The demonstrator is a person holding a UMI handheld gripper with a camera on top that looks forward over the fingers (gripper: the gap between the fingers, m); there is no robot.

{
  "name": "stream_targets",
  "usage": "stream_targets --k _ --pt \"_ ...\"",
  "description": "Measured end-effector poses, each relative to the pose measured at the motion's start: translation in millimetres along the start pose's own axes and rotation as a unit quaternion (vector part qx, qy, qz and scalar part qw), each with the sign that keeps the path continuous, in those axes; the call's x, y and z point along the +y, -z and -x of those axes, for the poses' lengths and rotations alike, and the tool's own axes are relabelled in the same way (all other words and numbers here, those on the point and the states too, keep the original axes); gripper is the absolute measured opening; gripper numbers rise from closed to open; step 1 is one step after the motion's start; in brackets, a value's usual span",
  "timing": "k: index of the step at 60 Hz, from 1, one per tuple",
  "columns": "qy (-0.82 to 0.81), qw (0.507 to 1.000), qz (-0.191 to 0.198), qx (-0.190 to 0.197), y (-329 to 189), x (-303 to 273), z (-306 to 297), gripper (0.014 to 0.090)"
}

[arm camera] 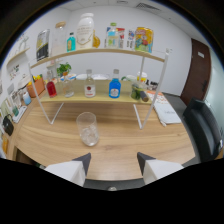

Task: Make me a cup of Mojito.

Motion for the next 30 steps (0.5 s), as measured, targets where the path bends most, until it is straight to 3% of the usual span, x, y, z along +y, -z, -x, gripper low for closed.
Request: stream_targets --k 17,30 --pt "-0.005 0.998 -0.06 0.0 -36.3 -97.8 -67.5 0.0864" --pt "-0.009 0.998 -0.061 -0.017 -86.7 -138.5 -85.5 0.0847"
